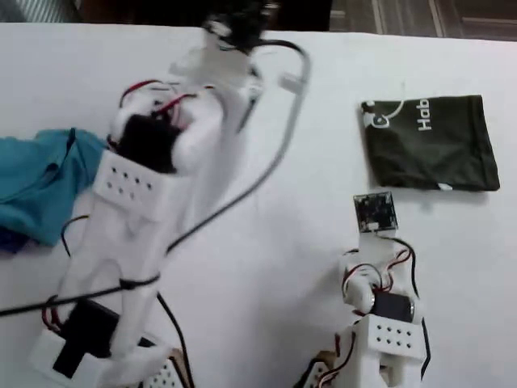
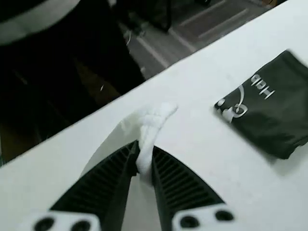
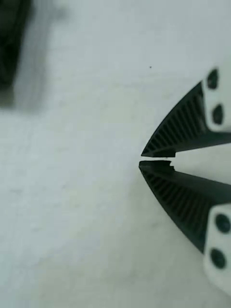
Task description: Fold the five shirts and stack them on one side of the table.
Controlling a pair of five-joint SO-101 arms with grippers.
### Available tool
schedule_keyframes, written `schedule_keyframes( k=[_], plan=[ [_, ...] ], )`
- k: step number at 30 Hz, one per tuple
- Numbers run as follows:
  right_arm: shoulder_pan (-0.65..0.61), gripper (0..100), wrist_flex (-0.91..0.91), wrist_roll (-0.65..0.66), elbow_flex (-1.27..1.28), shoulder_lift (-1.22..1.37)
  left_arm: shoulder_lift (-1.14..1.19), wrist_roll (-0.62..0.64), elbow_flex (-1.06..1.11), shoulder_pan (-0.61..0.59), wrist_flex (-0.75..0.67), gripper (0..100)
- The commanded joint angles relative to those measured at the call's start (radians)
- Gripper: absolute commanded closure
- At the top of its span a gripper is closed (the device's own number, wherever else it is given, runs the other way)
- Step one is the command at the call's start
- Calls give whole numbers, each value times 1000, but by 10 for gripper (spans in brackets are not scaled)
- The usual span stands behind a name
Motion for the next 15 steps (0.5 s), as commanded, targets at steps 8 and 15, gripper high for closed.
schedule_keyframes(
  k=[8,15],
  plan=[
    [10,978,-21,-8,-9,-18,-18,-5,-77,28,-43,973],
    [10,978,-22,-8,-8,-18,-23,-6,386,-265,-183,973]
  ],
)
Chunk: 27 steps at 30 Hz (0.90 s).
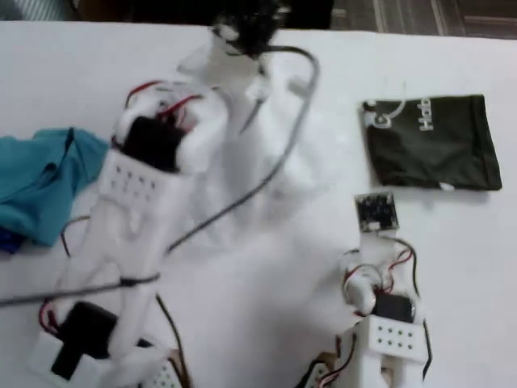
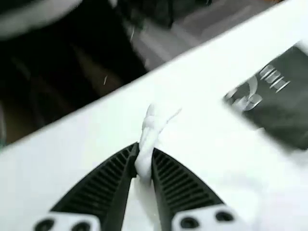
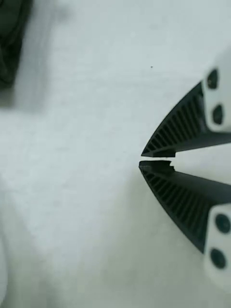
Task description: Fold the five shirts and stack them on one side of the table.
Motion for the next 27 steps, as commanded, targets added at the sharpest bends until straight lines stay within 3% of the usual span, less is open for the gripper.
schedule_keyframes(
  k=[1,5,11,17,22,27],
  plan=[
    [12,978,-19,-8,-8,-18,-23,-5,196,-190,-124,973],
    [4,977,-15,0,-14,-16,-21,-12,326,-356,-213,973],
    [-199,851,94,51,-100,-7,-21,-14,363,-592,-302,973],
    [-352,896,114,49,-255,27,-20,-14,372,-772,-399,973],
    [-484,869,65,9,-431,300,-20,-14,369,-821,-397,973],
    [-581,848,102,-94,-779,727,-20,-14,375,-855,-390,973]
  ],
)
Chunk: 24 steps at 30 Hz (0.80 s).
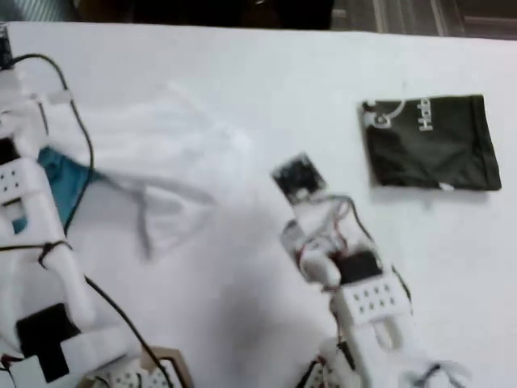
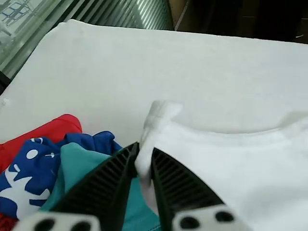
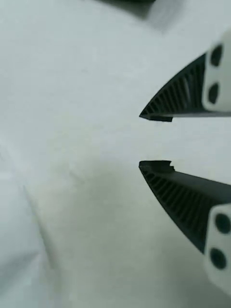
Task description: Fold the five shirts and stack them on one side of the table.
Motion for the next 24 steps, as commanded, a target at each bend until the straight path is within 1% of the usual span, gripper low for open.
schedule_keyframes(
  k=[1,6,11,13,16,19,24],
  plan=[
    [-84,848,39,-57,-301,315,-21,-14,-4,-38,-17,973],
    [-242,847,180,-107,-655,627,-20,-14,-1,-95,-17,971],
    [-371,845,278,-137,-937,880,-20,-15,56,-112,-18,894],
    [-407,827,312,-137,-1036,972,-20,-15,81,-123,-18,891],
    [-446,757,357,-130,-1168,1102,-21,-15,104,-144,-20,891],
    [-452,692,380,-129,-1274,1228,-23,-15,108,-172,-18,891],
    [-435,698,423,-127,-1422,1400,-28,-14,101,-227,-18,891]
  ],
)
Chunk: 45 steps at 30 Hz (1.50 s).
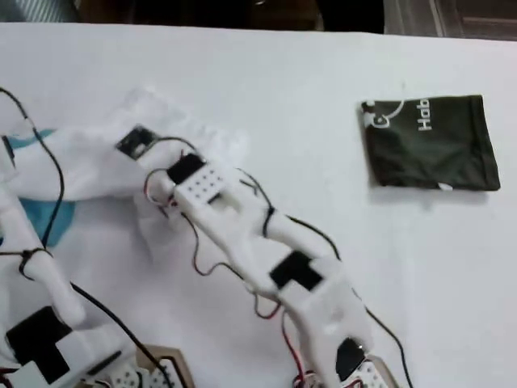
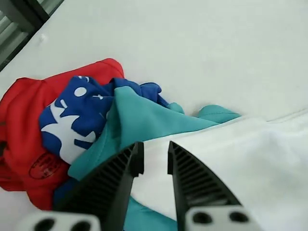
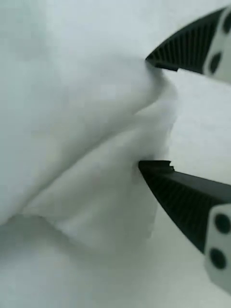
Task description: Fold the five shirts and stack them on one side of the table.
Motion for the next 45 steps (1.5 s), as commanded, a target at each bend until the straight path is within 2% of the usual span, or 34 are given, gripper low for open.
schedule_keyframes(
  k=[1,5,8,10,14,22,26,28,30,35,38,41,45],
  plan=[
    [7,704,39,2,-135,81,-28,-12,-12,-43,-18,891],
    [8,805,102,2,-238,177,-28,-12,-12,-61,-18,891],
    [36,987,131,2,-295,236,-28,-12,-10,-61,-18,891],
    [77,960,157,2,-325,254,-28,-12,-5,-58,-18,891],
    [209,978,246,18,-439,248,-21,-12,-2,-57,-17,891],
    [476,979,447,287,-778,203,-20,-12,-2,-51,-17,891],
    [556,978,478,387,-847,209,-20,-11,-2,-28,-2,891],
    [579,976,479,400,-850,213,-20,-11,-2,-8,23,891],
    [593,929,486,397,-850,206,-20,-11,-2,25,58,891],
    [618,652,493,397,-850,140,-26,-12,-2,127,175,891],
    [618,657,496,397,-847,70,-28,-15,-2,193,252,891],
    [608,692,496,350,-783,-13,-25,-86,-2,262,319,891],
    [572,723,496,311,-508,-148,-23,-175,-2,351,411,891]
  ],
)
